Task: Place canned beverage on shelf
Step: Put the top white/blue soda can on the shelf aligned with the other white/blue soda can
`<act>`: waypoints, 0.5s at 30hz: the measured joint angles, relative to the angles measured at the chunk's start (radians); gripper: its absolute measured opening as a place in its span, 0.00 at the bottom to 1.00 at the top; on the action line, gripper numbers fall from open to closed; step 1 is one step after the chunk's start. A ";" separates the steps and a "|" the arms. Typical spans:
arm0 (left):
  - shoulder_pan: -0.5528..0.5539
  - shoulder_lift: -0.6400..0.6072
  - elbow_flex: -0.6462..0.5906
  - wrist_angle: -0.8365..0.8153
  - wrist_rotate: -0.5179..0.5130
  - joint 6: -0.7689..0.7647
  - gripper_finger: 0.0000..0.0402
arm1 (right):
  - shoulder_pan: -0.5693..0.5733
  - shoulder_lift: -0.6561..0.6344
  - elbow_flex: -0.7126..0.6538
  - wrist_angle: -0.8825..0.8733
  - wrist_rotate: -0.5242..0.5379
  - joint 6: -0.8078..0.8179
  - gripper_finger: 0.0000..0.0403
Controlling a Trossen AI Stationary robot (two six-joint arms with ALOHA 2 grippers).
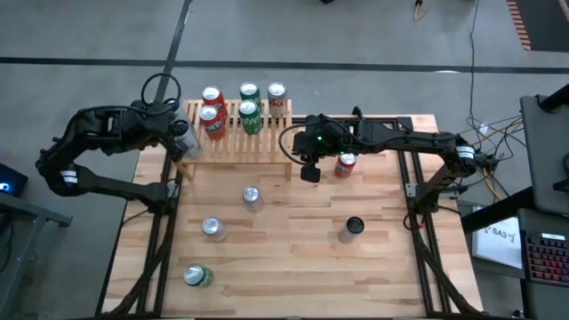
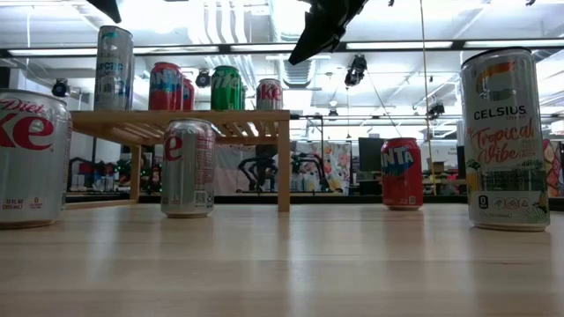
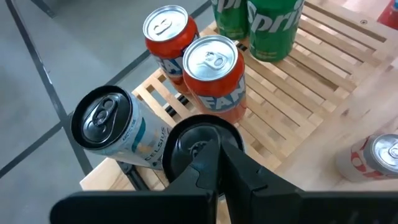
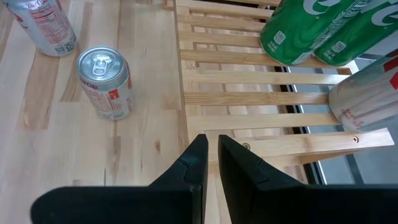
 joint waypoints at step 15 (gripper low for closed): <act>-0.001 -0.097 -0.054 0.000 0.054 -0.098 0.00 | 0.000 0.000 0.000 0.006 0.000 -0.012 0.07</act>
